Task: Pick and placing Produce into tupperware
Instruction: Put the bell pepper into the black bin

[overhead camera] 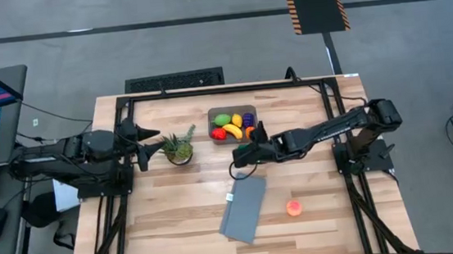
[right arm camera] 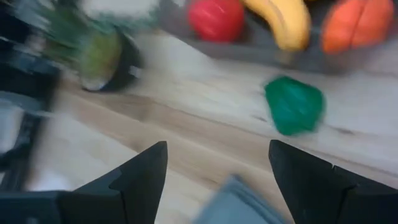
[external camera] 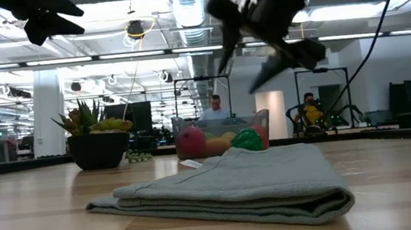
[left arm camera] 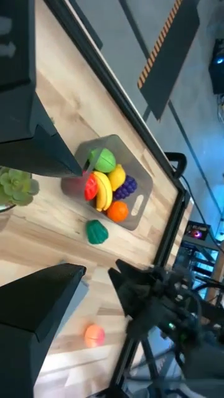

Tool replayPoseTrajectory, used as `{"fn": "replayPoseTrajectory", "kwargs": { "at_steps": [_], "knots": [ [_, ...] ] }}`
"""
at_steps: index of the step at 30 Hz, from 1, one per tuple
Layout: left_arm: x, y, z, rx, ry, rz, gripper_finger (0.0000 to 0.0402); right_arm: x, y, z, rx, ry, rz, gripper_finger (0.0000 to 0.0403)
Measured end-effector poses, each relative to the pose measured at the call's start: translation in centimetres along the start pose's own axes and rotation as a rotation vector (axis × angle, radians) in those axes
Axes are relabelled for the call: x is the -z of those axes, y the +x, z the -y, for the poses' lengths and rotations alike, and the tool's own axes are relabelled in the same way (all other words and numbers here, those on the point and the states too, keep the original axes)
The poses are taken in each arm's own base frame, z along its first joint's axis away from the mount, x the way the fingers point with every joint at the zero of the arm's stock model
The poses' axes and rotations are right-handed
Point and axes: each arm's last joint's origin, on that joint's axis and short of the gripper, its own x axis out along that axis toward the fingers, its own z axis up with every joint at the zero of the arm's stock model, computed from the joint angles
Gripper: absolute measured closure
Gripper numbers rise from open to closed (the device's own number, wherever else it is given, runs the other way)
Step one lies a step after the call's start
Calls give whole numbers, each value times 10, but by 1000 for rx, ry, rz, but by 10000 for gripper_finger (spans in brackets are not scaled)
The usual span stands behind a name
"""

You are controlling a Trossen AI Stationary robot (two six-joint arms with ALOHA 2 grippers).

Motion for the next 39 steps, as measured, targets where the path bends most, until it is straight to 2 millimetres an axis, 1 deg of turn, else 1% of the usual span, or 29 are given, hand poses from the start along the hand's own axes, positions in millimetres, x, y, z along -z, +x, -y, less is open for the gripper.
{"fn": "replayPoseTrajectory", "kwargs": {
  "at_steps": [1,3,6,9,14,23,35,39],
  "knots": [
    [1,-1,-1,1,1,-2,175,2,4,3,26,-4,-9,97],
    [2,-4,-2,1,1,-3,175,4,10,0,23,14,-3,97],
    [2,-9,-4,3,-2,6,175,4,9,2,36,13,-2,97],
    [2,-14,-6,10,-11,27,175,5,16,4,67,14,-2,97],
    [1,-20,-9,14,-24,58,175,4,20,8,101,20,-5,97],
    [2,-21,-10,3,-27,55,175,2,20,14,165,26,34,97],
    [3,-21,-11,-5,-20,44,175,-13,26,18,172,43,35,97],
    [3,-21,-11,-7,-8,44,175,-15,26,19,175,28,30,97]
  ]
}}
